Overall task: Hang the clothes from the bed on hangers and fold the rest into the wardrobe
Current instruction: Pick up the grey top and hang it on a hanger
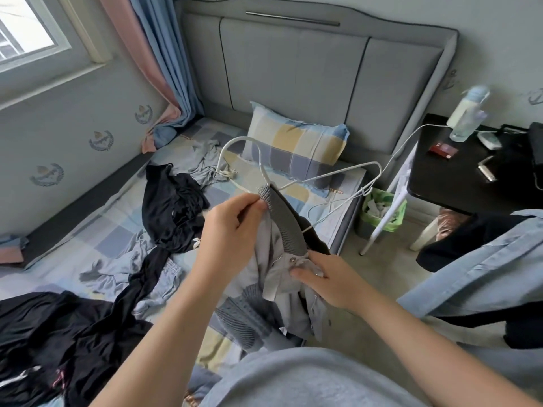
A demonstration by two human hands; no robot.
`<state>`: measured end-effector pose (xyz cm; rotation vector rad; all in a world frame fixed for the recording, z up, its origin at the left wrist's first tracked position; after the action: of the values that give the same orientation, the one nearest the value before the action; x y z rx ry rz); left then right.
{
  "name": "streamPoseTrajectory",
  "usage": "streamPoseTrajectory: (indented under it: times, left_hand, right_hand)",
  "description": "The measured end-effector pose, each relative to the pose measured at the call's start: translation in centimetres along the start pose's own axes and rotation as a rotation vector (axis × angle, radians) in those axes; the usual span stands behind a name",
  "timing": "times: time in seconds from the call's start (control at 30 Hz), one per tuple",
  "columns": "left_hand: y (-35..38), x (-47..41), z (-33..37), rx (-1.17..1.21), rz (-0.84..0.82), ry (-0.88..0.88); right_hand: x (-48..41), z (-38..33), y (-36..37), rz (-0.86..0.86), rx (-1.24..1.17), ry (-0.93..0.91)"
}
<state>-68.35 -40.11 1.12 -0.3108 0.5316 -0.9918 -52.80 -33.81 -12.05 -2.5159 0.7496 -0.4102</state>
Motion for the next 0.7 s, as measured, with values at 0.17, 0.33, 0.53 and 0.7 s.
streamPoseTrajectory:
  times: [0.17,0.33,0.53,0.7]
  left_hand:
    - [0.9,0.0,-0.8,-0.001,-0.089,-0.002]
    - [0.3,0.1,-1.8,-0.041,-0.15,-0.033]
    - [-0.8,0.5,-3.0,-0.134,-0.245,-0.077]
    - [-1.2,0.4,-4.5,-0.247,-0.292,-0.143]
  right_hand:
    - [-0.3,5.2,-0.8,-0.112,0.445,0.164]
    - [-0.3,8.7,-4.4,-0.043,0.63,0.26]
    - [0.5,9.3,-8.3,0.073,0.694,0.238]
    - [0.8,6.6,-10.5,0.171,0.587,0.157]
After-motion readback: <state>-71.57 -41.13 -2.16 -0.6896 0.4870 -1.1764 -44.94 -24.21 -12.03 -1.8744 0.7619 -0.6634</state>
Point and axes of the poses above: each hand's wrist, its own x-axis away from the middle knuckle, its own y-axis out of the palm, z = x × y, the point moved 10 cm from there along -x, towards the middle knuckle, and after that the axes turned 2 degrees about -z, right-handed, at the moved point
